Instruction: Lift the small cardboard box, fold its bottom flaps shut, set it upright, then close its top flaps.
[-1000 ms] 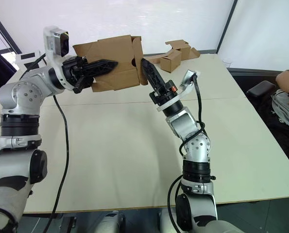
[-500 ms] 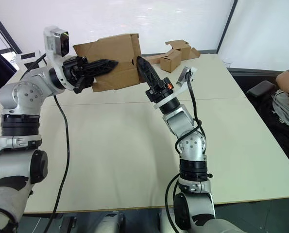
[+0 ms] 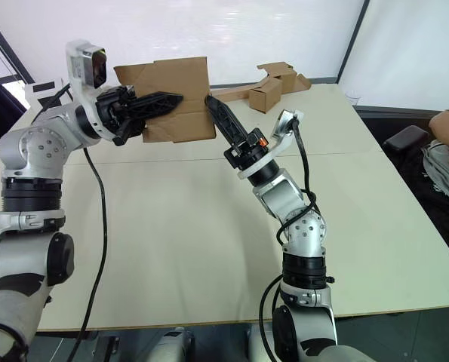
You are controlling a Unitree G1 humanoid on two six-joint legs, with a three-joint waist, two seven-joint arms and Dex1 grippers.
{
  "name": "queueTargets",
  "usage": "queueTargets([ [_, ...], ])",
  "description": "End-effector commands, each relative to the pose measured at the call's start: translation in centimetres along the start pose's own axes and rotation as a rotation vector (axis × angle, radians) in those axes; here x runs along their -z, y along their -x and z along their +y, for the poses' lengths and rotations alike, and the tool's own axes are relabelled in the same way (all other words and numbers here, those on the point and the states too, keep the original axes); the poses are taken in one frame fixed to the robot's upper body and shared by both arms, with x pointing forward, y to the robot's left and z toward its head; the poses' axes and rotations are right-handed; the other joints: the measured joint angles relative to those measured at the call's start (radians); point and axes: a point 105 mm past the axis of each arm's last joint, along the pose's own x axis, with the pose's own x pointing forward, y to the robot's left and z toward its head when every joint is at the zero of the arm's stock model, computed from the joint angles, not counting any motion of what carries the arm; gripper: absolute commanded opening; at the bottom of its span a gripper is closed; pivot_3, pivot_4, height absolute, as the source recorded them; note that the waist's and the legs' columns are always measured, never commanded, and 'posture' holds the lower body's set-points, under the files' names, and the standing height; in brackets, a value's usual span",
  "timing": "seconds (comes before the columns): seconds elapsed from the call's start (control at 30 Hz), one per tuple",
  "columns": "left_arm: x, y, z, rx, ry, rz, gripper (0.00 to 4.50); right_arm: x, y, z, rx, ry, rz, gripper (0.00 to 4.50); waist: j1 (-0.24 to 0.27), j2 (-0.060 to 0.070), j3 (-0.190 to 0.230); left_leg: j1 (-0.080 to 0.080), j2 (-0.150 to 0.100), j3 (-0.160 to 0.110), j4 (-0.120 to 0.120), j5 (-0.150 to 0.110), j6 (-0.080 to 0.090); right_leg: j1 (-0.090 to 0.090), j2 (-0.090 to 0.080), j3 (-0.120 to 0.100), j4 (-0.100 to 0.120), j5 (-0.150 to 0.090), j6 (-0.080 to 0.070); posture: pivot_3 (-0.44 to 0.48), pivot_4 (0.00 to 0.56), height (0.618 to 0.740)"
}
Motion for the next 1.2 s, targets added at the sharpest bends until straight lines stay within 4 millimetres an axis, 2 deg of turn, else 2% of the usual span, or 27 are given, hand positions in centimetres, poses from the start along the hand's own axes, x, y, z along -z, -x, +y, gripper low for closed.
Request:
queueTargets([
  [0.03,-1.0,-0.1,-0.4,0.016,-0.041,-0.030,0.00,1.1,-1.0,2.4,-0.088,-0.008,0.041,1.70,0.000,0.000,0.000,0.000,0.000,0.000,0.000,0.000,0.000,0.000,0.000,0.000,0.000,0.000,0.000,0.000,0.150,0.740],
  [0.13,-1.1,0.0,-0.4,0.016,-0.040,-0.034,0.00,0.2,-0.5,2.0,-0.062,0.012,0.024,1.70,0.000,0.000,0.000,0.000,0.000,0.000,0.000,0.000,0.000,0.000,0.000,0.000,0.000,0.000,0.000,0.000,0.150,0.740],
  [0.23,-1.1,0.1,-0.4,0.012,-0.038,-0.033,0.00,-2.2,0.9,0.5,0.016,0.098,-0.013,1.70,0.002,0.000,0.000,0.000,0.000,0.000,0.000,0.000,0.000,0.000,0.000,0.000,0.000,0.000,0.000,0.000,0.150,0.740],
  [0.33,-0.9,0.1,-0.4,0.012,-0.033,-0.032,0.00,-4.0,1.8,0.0,0.041,0.128,-0.048,1.70,0.003,0.000,0.000,0.000,0.000,0.000,0.000,-0.001,0.002,0.000,0.000,0.000,0.000,0.000,0.000,0.000,0.150,0.740],
  [0.47,-0.8,0.0,-0.4,0.015,-0.030,-0.030,0.00,-4.4,2.3,-1.0,0.093,0.157,-0.053,1.70,-0.001,0.000,0.000,0.000,0.000,0.000,0.000,-0.002,0.003,0.000,0.000,0.000,0.000,0.000,0.000,0.000,0.150,0.740],
  [0.57,-0.9,-0.2,-0.2,0.016,-0.029,-0.030,0.00,-3.9,2.4,-2.0,0.133,0.180,-0.042,0.97,-0.002,0.000,0.000,0.000,0.000,0.000,0.000,-0.002,0.003,0.000,0.000,0.000,0.000,0.000,0.000,0.000,0.150,0.740],
  [0.63,-0.8,-0.2,-0.3,0.018,-0.028,-0.028,0.00,-3.6,2.4,-2.0,0.131,0.180,-0.034,0.08,-0.001,0.000,0.000,0.000,0.000,0.000,0.000,-0.002,0.003,0.000,0.000,0.000,0.000,0.000,0.000,0.000,0.150,0.740],
  [0.9,-0.6,-0.5,-0.2,0.025,-0.022,-0.018,0.00,0.0,1.6,-0.8,0.051,0.153,0.087,0.08,0.000,0.000,0.000,0.000,0.000,0.000,0.000,-0.001,0.002,0.000,0.000,0.000,0.000,0.000,0.000,0.000,0.150,0.740],
  [1.0,0.3,-0.5,0.1,0.013,-0.028,0.026,0.00,1.6,1.4,-0.4,0.028,0.190,0.161,0.08,0.002,0.000,0.000,0.000,0.000,0.000,0.000,-0.001,0.002,0.000,0.000,0.000,0.000,0.000,0.000,0.000,0.150,0.740],
  [1.1,1.7,-0.2,0.5,-0.005,-0.039,0.087,0.00,2.0,1.5,-0.7,0.045,0.221,0.180,0.08,0.001,0.000,0.000,0.000,0.000,0.000,0.000,-0.001,0.002,0.000,0.000,0.000,0.000,0.000,0.000,0.000,0.150,0.740],
  [1.2,1.7,-0.1,0.6,0.000,-0.028,0.083,0.00,2.1,2.0,-1.2,0.073,0.276,0.211,0.08,0.001,0.000,0.000,0.000,0.000,0.000,0.000,-0.001,0.002,0.000,0.000,0.000,0.000,0.000,0.000,0.000,0.150,0.740],
])
